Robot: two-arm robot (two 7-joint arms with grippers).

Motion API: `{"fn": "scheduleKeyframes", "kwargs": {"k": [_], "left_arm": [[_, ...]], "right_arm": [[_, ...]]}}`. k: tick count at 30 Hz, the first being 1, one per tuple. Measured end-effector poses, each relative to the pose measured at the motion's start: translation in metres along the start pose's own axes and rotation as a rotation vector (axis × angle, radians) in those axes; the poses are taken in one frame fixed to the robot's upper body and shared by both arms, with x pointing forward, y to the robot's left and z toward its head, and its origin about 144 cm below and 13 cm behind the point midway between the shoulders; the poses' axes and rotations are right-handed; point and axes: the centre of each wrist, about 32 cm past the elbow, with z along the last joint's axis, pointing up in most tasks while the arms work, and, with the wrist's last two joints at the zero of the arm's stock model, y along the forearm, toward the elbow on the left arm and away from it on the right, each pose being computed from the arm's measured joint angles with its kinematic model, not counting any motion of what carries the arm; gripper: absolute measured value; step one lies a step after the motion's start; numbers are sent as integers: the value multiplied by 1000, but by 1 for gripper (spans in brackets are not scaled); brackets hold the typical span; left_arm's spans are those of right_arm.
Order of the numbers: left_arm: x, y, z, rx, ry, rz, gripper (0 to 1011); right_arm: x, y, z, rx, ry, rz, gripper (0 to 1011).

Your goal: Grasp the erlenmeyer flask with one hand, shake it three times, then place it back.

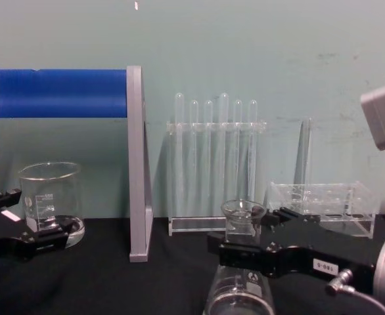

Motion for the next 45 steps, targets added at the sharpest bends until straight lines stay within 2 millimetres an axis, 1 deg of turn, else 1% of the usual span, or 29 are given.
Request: {"fn": "scheduleKeyframes", "kwargs": {"k": [19,21,22,23,25,26,28,29,31,33,35,37,39,45], "left_arm": [[0,0,0,0,0,0,1001],[0,0,0,0,0,0,1001],[0,0,0,0,0,0,1001],[0,0,0,0,0,0,1001],[0,0,0,0,0,0,1001],[0,0,0,0,0,0,1001],[0,0,0,0,0,0,1001],[0,0,0,0,0,0,1001],[0,0,0,0,0,0,1001],[0,0,0,0,0,0,1001],[0,0,0,0,0,0,1001],[0,0,0,0,0,0,1001],[0,0,0,0,0,0,1001],[0,0,0,0,0,0,1001]], "right_arm": [[-1,1,0,2,-6,5,995],[-1,1,0,2,-5,5,961],[-1,0,0,2,-5,5,925],[-1,0,0,2,-5,5,925],[-1,0,0,2,-5,5,840],[-1,0,0,2,-5,5,840],[0,0,0,2,-5,4,788],[0,0,0,2,-5,4,731],[0,0,0,2,-5,4,693],[0,0,0,2,-5,4,618],[0,0,0,2,-5,4,573],[0,0,0,2,-5,4,492],[0,0,0,2,-5,4,453],[0,0,0,2,-4,3,453]]}}
